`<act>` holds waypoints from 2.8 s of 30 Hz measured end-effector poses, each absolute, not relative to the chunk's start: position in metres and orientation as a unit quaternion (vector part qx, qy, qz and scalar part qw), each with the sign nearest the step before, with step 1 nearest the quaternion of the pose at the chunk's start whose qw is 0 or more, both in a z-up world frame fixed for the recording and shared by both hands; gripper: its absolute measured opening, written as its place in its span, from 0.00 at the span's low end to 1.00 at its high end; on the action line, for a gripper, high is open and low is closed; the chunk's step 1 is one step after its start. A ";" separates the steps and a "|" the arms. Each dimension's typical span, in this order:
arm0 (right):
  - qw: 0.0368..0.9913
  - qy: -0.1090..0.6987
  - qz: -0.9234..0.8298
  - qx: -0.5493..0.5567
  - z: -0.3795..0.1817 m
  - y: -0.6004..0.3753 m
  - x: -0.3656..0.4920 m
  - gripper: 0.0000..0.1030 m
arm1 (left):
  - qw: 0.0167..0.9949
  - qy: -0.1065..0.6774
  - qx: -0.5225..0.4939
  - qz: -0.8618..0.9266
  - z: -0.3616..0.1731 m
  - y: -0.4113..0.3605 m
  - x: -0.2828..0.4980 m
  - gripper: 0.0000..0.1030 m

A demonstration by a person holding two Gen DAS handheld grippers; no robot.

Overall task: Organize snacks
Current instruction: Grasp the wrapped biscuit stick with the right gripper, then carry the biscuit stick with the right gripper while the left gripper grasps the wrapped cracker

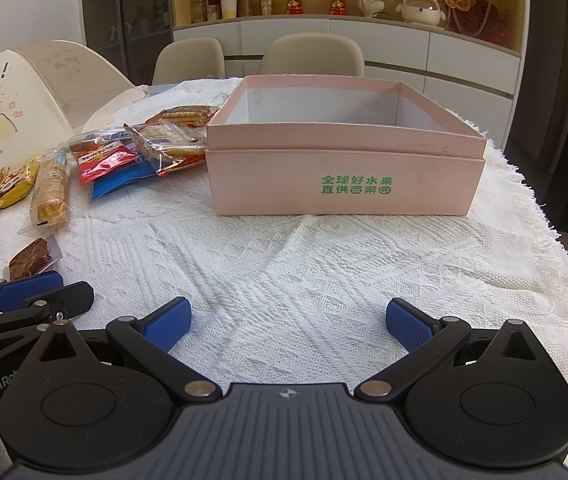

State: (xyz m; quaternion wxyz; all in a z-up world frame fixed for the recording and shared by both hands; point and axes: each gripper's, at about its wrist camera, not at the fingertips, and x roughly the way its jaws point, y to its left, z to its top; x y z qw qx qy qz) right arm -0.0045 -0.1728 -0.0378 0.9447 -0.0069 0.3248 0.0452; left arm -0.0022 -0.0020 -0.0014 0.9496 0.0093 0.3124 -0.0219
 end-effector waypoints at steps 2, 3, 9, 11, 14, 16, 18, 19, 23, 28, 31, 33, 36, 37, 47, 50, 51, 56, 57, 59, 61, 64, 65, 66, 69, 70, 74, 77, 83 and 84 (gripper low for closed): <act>0.931 0.359 0.064 -0.017 -0.033 -0.172 0.005 1.00 | 0.948 0.317 -0.008 -0.023 0.000 0.001 -0.001 0.28; 0.921 0.380 0.079 -0.024 -0.030 -0.174 0.009 1.00 | 0.944 0.327 -0.020 -0.027 0.004 0.004 0.000 0.28; 0.883 0.453 0.106 -0.058 -0.023 -0.170 0.034 1.00 | 0.937 0.339 -0.078 -0.033 0.055 0.030 0.004 0.28; 0.872 0.467 0.123 -0.079 -0.020 -0.168 0.041 1.00 | 0.922 0.370 -0.112 -0.022 0.069 0.049 0.018 0.28; 0.854 0.482 0.157 -0.112 -0.003 -0.159 0.056 0.82 | 0.894 0.416 -0.166 -0.005 0.077 0.078 0.039 0.28; 0.854 0.472 0.192 -0.106 0.029 -0.151 0.062 0.82 | 0.881 0.439 -0.175 0.019 0.081 0.094 0.052 0.28; 0.855 0.448 0.244 -0.089 0.072 -0.139 0.074 0.82 | 0.880 0.442 -0.169 0.034 0.086 0.108 0.060 0.28; 0.857 0.438 0.259 -0.083 0.090 -0.133 0.084 0.83 | 0.883 0.437 -0.166 0.031 0.088 0.112 0.063 0.28; 0.862 0.408 0.294 -0.064 0.139 -0.094 0.158 0.94 | 0.895 0.416 -0.158 0.013 0.095 0.126 0.080 0.28; 0.847 0.447 0.269 -0.104 0.102 -0.025 0.282 0.92 | 0.891 0.412 -0.192 -0.009 0.090 0.144 0.078 0.28; 0.835 0.479 0.243 -0.119 0.070 -0.007 0.330 0.88 | 0.884 0.416 -0.211 -0.021 0.077 0.154 0.071 0.28; 0.824 0.501 0.224 -0.140 0.051 0.003 0.349 0.88 | 0.881 0.417 -0.221 -0.018 0.067 0.161 0.067 0.28; 0.802 0.528 0.216 -0.177 0.027 0.015 0.360 0.72 | 0.878 0.418 -0.234 -0.013 0.058 0.170 0.064 0.28; 0.794 0.537 0.220 -0.180 0.025 0.016 0.358 0.53 | 0.877 0.417 -0.239 -0.009 0.056 0.172 0.064 0.28; 0.727 0.594 0.330 -0.093 0.073 -0.013 0.257 0.33 | 0.871 0.412 -0.268 0.008 0.065 0.161 0.084 0.28; 0.721 0.589 0.355 -0.084 0.082 -0.032 0.204 0.33 | 0.877 0.400 -0.266 0.013 0.076 0.150 0.091 0.28; 0.718 0.588 0.362 -0.085 0.081 -0.039 0.188 0.33 | 0.881 0.395 -0.261 0.017 0.079 0.146 0.094 0.28; 0.713 0.593 0.360 -0.102 0.056 -0.082 0.120 0.33 | 0.879 0.421 -0.222 -0.036 0.082 0.109 0.134 0.28; 0.718 0.590 0.352 -0.111 0.052 -0.090 0.107 0.33 | 0.879 0.423 -0.210 -0.057 0.082 0.098 0.147 0.28; 0.730 0.584 0.332 -0.127 0.046 -0.104 0.090 0.33 | 0.887 0.417 -0.178 -0.085 0.079 0.079 0.174 0.28; 0.734 0.586 0.319 -0.129 0.041 -0.119 0.078 0.34 | 0.891 0.422 -0.140 -0.094 0.071 0.061 0.204 0.28; 0.744 0.581 0.303 -0.132 0.039 -0.139 0.059 0.42 | 0.869 0.473 -0.096 -0.110 0.050 0.046 0.234 0.22; 0.751 0.573 0.300 -0.134 0.041 -0.145 0.055 0.49 | 0.860 0.487 -0.093 -0.121 0.045 0.045 0.233 0.21; 0.760 0.564 0.296 -0.132 0.045 -0.153 0.050 0.52 | 0.854 0.495 -0.088 -0.134 0.044 0.045 0.227 0.21; 0.789 0.539 0.275 -0.107 0.056 -0.179 0.046 0.63 | 0.847 0.503 -0.056 -0.164 0.046 0.040 0.187 0.21; 0.796 0.535 0.265 -0.095 0.056 -0.187 0.047 0.63 | 0.844 0.507 -0.040 -0.170 0.047 0.036 0.171 0.21; 0.820 0.526 0.220 -0.054 0.049 -0.207 0.056 0.63 | 0.845 0.503 0.011 -0.184 0.046 0.022 0.111 0.21; 0.824 0.524 0.215 -0.029 0.046 -0.208 0.058 0.63 | 0.842 0.503 -0.042 -0.193 0.050 0.029 0.094 0.23; 0.837 0.501 0.220 0.016 0.047 -0.187 0.061 0.63 | 0.857 0.479 -0.102 -0.159 0.054 0.044 0.109 0.23; 0.839 0.499 0.215 0.017 0.043 -0.180 0.066 0.62 | 0.853 0.485 -0.107 -0.161 0.050 0.046 0.116 0.24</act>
